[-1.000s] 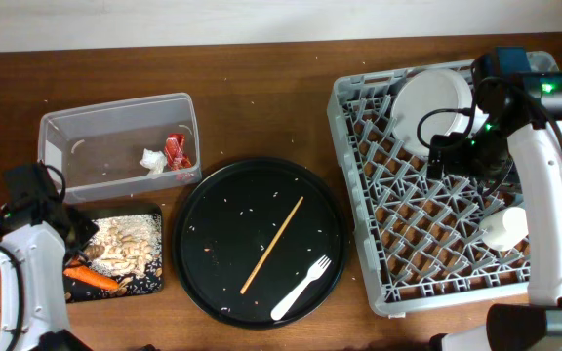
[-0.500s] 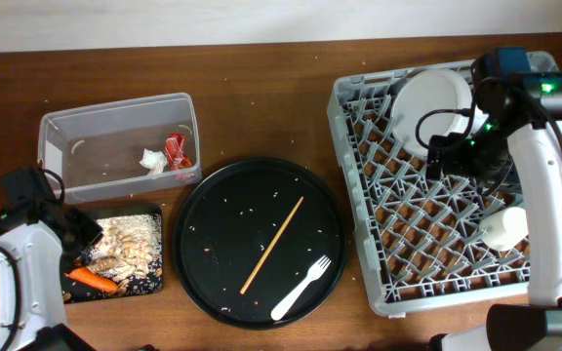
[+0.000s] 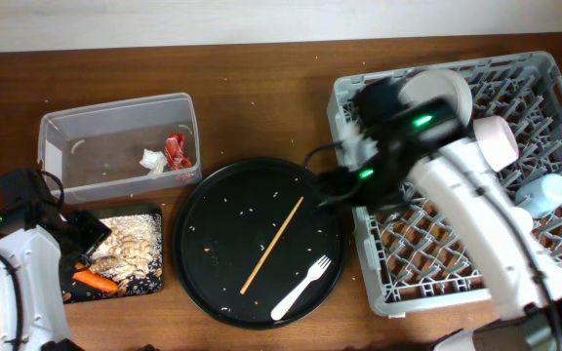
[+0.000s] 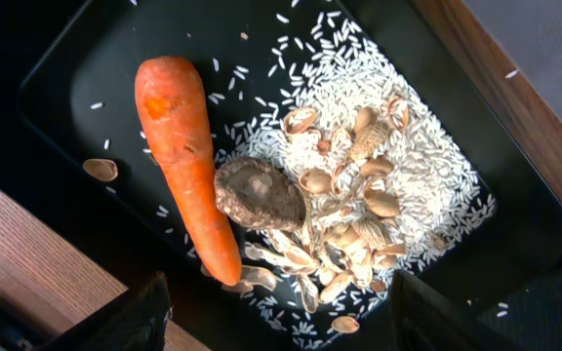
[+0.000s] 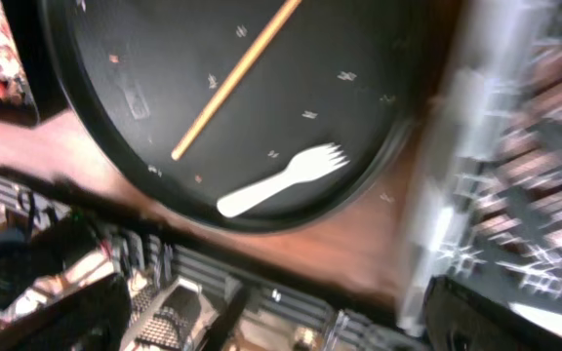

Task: Sort waste into correct bins and load items into the dishwasher rack
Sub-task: 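Reach the right gripper to the white plastic fork and grasp it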

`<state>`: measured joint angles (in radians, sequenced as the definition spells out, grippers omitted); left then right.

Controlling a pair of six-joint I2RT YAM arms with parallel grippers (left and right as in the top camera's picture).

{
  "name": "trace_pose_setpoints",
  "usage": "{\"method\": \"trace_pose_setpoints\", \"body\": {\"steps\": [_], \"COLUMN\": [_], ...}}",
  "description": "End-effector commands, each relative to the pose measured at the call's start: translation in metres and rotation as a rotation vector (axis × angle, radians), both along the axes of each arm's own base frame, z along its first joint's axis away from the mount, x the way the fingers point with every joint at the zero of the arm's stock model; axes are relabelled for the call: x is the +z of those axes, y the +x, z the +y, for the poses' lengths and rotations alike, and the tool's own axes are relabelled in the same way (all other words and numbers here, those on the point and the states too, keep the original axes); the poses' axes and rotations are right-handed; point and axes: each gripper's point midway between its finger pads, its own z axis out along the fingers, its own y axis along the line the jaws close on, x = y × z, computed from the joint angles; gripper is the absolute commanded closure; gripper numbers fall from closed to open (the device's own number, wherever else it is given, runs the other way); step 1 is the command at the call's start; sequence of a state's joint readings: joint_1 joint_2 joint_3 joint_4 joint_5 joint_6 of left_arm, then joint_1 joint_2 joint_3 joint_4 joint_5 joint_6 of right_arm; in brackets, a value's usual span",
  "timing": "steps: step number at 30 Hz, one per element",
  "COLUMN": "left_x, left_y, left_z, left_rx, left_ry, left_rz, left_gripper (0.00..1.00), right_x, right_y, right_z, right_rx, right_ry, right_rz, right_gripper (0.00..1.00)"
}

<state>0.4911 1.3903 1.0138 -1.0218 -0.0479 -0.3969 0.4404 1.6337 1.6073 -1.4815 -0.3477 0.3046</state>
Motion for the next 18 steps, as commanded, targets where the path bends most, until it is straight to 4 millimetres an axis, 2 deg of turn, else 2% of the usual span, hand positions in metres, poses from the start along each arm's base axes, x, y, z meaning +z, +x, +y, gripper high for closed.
{"method": "trace_pose_setpoints", "body": {"steps": [1,2,5,6,8,10,15,18], "left_x": [0.007,0.007,0.007,0.007,0.007,0.007,0.007,0.007], "left_y": [0.004,0.004,0.004,0.004,0.004,0.004,0.003,0.003], "left_z": [0.001,0.001,0.001,0.001,0.001,0.001,0.001,0.001], "left_rx": [-0.010,-0.010,-0.010,-0.010,-0.010,-0.010,-0.010,-0.010], "left_ry": [0.008,0.007,0.007,0.007,0.008,0.007,0.006,0.006], "left_rz": [-0.026,-0.025,-0.025,-0.025,-0.026,-0.025,-0.023,-0.023], "left_gripper": [0.28,0.28,0.28,0.28,0.28,0.28,0.28,0.28], "right_x": [-0.041,-0.059,-0.092,-0.105,-0.118,-0.131,-0.160,-0.175], "right_y": [-0.027,-0.033,-0.047,-0.051,-0.056,-0.065,-0.077,-0.075], "right_z": [0.027,0.030,0.032,0.042,0.057,0.063,0.054,0.056], "right_rx": [-0.115,-0.157,-0.264,-0.266,-0.268,-0.335,-0.459,-0.459], "right_ry": [-0.081,-0.136,-0.241,-0.228,-0.191,-0.187,-0.215,-0.179], "right_rz": [0.077,0.071,0.057,0.039,0.023,0.040,0.081,0.062], "right_gripper": [0.02,0.02,0.02,0.02,0.02,0.02,0.02,0.01]}}
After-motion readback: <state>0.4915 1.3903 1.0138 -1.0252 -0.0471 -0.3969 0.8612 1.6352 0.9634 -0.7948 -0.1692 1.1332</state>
